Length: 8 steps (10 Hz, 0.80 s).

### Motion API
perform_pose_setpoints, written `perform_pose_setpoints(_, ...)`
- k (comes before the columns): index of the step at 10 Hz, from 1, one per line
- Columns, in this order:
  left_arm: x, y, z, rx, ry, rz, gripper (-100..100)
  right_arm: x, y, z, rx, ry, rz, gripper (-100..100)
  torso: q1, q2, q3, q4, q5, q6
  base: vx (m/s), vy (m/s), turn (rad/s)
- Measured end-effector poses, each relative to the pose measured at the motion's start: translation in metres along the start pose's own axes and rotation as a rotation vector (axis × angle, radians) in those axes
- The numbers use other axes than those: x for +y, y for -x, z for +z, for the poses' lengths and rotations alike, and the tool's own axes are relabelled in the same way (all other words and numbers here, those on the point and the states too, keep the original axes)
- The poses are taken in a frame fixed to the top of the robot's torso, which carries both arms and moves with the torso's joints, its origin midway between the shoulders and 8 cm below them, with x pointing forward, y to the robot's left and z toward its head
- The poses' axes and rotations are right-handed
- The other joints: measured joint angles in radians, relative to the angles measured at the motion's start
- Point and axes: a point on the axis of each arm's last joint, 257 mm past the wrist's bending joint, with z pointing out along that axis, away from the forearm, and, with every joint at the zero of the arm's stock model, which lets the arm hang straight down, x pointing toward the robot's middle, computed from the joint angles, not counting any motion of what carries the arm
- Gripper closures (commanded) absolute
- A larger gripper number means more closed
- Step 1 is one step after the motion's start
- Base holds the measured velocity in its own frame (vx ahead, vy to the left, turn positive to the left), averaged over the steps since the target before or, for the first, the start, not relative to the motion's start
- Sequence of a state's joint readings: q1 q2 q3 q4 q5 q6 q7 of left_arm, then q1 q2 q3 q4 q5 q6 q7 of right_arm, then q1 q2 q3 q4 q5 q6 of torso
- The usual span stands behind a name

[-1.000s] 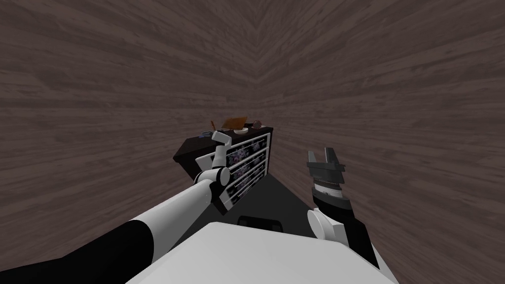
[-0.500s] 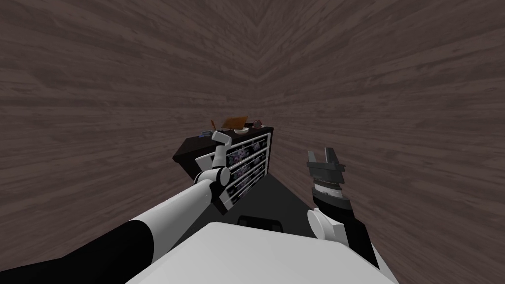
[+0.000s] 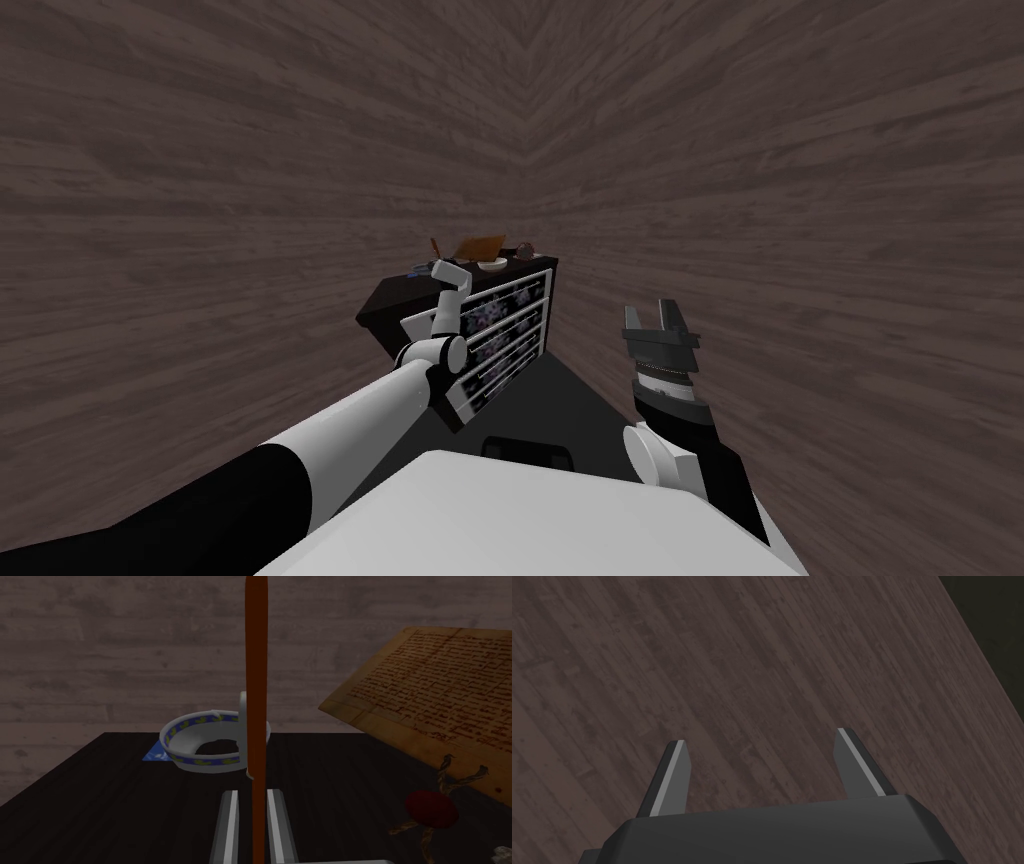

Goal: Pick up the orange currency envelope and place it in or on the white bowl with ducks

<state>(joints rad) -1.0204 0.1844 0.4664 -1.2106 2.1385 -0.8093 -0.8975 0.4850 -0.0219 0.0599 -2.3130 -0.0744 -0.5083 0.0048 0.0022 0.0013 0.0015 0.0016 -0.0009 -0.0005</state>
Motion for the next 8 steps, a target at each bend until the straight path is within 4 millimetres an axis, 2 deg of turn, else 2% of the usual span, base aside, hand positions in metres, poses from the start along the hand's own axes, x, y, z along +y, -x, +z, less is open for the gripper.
perform_pose_setpoints(1, 0.009, -0.016, -0.003, 0.015, 0.015, 0.002, 100, 0.000, 0.000, 0.000, 0.000, 0.000, 0.000, 0, 0.001, 0.000, 0.000, 0.000, 0.000, 0.000, 0.010, 0.042, 0.053)
perform_pose_setpoints(8, 0.054, -0.094, -0.038, 0.102, 0.104, 0.020, 100, 0.000, 0.000, 0.000, 0.000, 0.000, 0.000, 0, -0.002, 0.001, 0.001, 0.000, -0.001, 0.000, 0.007, 0.031, 0.061)
